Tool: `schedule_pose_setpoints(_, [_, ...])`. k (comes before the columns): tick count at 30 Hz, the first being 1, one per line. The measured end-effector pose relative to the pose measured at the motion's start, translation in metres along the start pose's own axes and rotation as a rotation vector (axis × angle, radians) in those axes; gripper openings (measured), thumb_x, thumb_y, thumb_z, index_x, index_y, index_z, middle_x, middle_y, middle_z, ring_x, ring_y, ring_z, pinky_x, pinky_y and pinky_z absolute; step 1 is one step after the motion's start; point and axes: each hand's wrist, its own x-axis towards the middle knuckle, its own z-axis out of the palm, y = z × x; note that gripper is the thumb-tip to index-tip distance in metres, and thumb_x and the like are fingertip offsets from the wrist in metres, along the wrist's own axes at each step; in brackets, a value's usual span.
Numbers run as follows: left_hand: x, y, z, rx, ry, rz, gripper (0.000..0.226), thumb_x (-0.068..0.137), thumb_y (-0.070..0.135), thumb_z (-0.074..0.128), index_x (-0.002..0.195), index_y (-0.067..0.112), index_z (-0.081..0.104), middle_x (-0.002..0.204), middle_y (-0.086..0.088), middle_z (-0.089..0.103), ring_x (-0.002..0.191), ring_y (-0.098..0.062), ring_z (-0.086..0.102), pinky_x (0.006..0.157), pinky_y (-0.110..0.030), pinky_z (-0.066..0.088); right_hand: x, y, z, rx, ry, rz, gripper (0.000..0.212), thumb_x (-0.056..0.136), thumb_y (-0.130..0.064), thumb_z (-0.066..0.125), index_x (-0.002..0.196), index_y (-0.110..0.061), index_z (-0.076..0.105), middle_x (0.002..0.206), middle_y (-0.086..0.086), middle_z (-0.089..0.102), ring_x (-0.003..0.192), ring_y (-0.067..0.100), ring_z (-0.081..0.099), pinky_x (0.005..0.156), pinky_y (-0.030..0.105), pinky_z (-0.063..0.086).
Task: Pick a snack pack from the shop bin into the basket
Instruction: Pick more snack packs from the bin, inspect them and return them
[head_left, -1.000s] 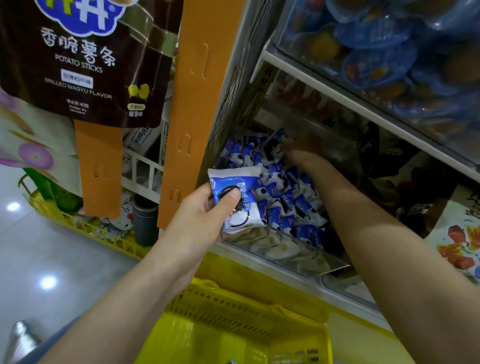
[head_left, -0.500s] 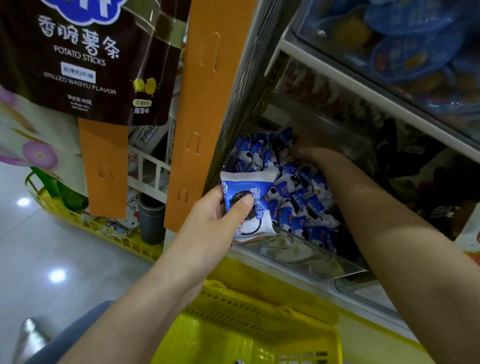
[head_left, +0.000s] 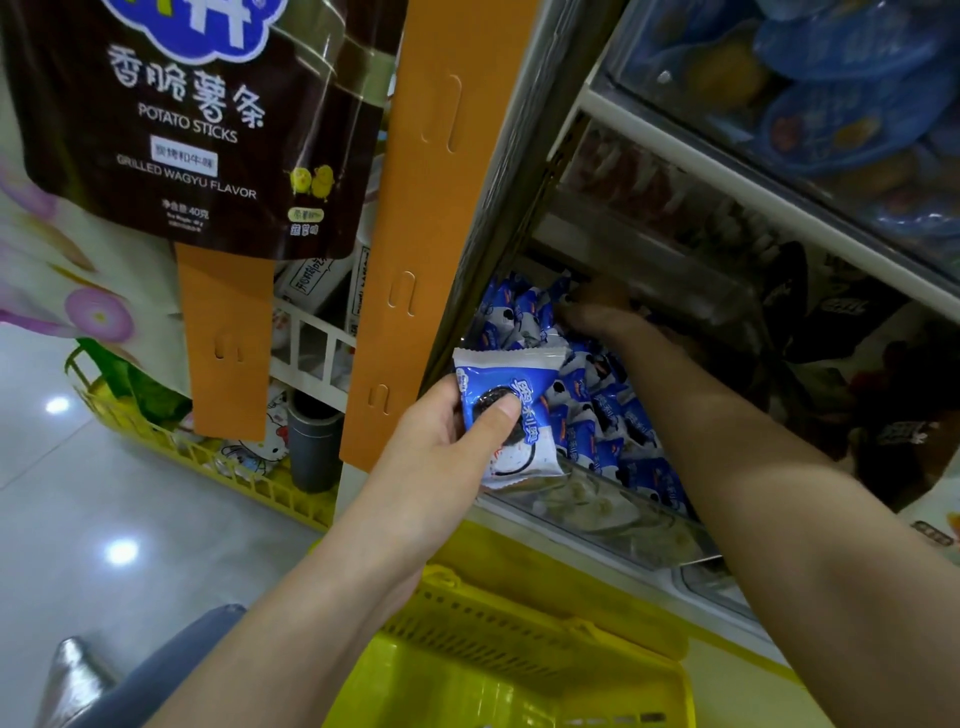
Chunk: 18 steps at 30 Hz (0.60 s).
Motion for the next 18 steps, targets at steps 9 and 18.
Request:
schedule_pose_setpoints(9, [0.004,0.000,0.004,-0.012,0.000,-0.020,0.021,0.091,0.026,0.051,0.111,0.028,0.058,0.099,0.007,0.072,0.091,-0.007,0.068,0.081,-0.028,0.054,-0.014,-0.002,-0.010,-0.003,-0.030,-0.058,0.033,0.099,-0.023,0.037,0.109,-0.002,0.060,0.097,0.014,0.060,0.087,0.026,0.057,0.066,0.023,0.039])
schedule_pose_setpoints(18, [0.004,-0.005,0.009,0.068,0.072,0.041,0.017,0.091,0.024,0.054,0.107,0.028,0.059,0.093,0.010,0.072,0.079,0.003,0.066,0.055,-0.005,0.045,-0.121,-0.004,-0.030,0.672,0.146,-0.306,0.033,0.101,-0.030,0.034,0.095,-0.015,0.063,0.075,-0.006,0.059,0.057,0.003,0.052,0.054,0.014,0.043])
